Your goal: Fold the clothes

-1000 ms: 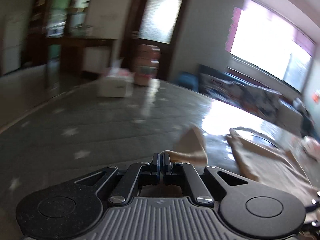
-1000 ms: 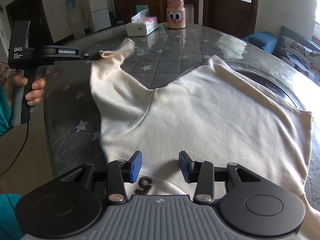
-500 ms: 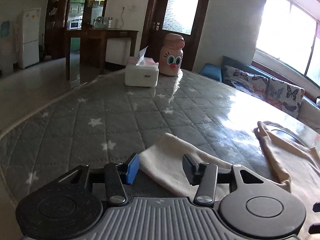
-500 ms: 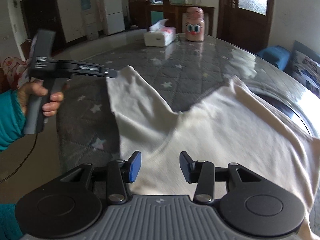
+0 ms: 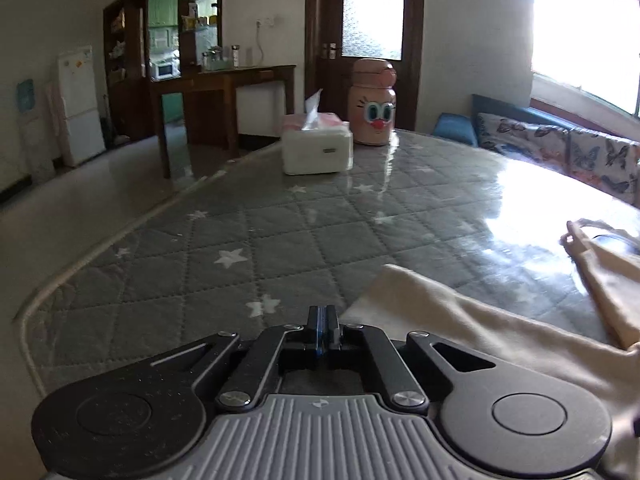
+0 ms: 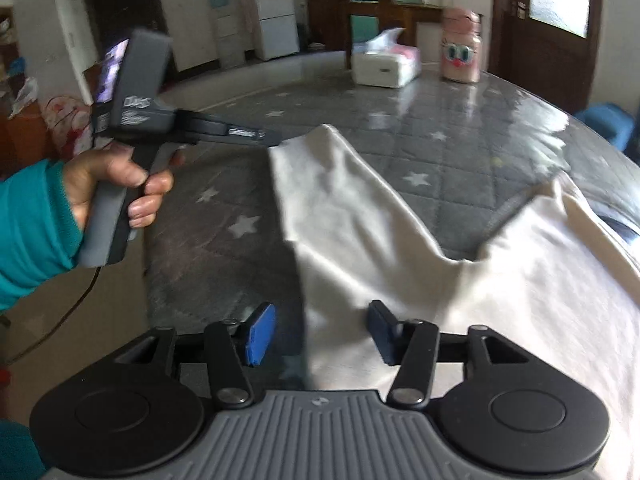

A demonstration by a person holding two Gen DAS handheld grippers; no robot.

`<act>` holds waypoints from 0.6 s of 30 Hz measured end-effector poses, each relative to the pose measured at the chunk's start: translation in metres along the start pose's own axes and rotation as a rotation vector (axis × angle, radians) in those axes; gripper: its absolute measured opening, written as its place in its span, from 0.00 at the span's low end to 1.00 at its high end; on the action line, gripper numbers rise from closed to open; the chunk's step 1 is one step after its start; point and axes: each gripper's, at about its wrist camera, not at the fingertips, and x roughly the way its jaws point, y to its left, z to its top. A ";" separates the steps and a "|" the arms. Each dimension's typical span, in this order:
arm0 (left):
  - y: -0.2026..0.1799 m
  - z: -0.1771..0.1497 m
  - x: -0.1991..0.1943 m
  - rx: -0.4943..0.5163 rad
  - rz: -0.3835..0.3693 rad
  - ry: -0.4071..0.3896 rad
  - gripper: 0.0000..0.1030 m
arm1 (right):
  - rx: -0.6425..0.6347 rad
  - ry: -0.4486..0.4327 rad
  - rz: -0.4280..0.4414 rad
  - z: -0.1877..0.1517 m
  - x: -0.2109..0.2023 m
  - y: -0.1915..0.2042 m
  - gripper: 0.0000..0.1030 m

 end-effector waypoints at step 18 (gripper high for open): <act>-0.087 0.016 -0.046 0.059 -0.462 0.031 0.03 | 0.219 -0.015 -0.235 -0.058 -0.087 -0.072 0.51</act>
